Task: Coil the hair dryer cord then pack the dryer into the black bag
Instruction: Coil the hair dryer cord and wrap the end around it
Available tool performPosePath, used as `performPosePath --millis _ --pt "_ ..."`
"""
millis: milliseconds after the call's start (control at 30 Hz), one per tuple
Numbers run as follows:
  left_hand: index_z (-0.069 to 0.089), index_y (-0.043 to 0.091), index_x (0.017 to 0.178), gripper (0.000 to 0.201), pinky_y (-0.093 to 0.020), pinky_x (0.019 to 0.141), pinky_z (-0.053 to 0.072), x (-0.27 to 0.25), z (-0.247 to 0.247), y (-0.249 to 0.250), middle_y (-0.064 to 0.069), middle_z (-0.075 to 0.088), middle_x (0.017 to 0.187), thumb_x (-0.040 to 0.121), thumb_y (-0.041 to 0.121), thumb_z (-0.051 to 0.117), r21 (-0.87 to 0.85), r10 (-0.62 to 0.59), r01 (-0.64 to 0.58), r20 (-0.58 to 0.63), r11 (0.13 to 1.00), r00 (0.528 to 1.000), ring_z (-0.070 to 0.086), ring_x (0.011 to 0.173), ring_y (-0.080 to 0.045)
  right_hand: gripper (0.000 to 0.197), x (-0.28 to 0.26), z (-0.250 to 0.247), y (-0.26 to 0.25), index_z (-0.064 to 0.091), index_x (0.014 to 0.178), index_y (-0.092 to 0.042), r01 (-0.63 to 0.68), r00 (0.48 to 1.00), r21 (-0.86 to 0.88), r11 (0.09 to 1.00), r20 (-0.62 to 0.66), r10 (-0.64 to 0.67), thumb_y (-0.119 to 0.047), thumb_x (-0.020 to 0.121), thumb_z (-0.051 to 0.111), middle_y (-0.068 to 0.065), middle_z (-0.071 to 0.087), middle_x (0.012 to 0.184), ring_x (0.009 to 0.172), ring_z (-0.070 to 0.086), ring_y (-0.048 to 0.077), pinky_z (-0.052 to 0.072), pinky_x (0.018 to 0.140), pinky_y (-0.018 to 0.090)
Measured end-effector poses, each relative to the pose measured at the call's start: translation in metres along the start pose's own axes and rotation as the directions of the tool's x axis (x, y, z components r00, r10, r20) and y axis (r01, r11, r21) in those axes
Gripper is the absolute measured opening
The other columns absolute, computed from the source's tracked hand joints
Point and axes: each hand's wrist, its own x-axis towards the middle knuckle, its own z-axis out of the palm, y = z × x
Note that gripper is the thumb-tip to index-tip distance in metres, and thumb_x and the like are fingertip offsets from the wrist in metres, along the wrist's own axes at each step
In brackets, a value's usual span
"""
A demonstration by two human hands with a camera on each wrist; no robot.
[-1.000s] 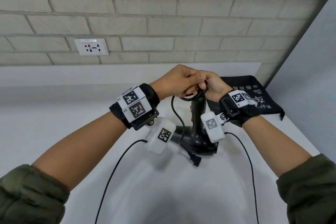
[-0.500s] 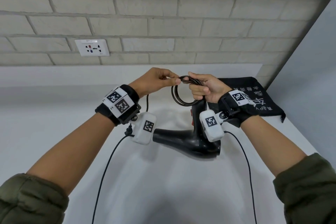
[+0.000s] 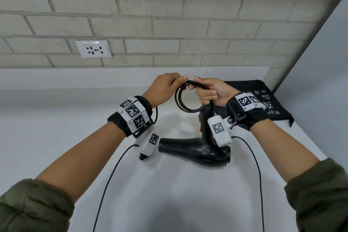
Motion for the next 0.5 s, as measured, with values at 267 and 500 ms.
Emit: performPosePath --millis 267,500 --pt "0.061 0.0 0.068 0.039 -0.01 0.046 0.03 0.005 0.002 0.002 0.012 0.041 0.043 0.091 0.031 0.054 -0.073 -0.01 -0.004 -0.193 0.997 0.981 0.043 0.041 0.002 0.061 0.003 -0.001 0.0 0.041 0.042 -0.023 -0.039 0.998 0.015 0.999 0.043 0.039 -0.037 0.098 0.021 -0.013 0.028 0.028 0.024 0.025 0.003 0.033 0.038 0.016" --pt "0.042 0.016 0.071 0.032 -0.021 0.061 0.035 0.007 0.012 -0.003 0.004 0.051 0.068 0.095 0.038 0.042 -0.234 -0.186 0.147 -0.158 0.961 0.97 0.04 0.053 -0.004 0.063 0.004 -0.003 0.002 0.038 0.04 -0.024 -0.003 1.0 0.07 0.998 0.031 0.001 -0.041 0.098 0.019 -0.01 0.027 0.027 0.022 0.025 0.004 0.044 0.045 0.02"
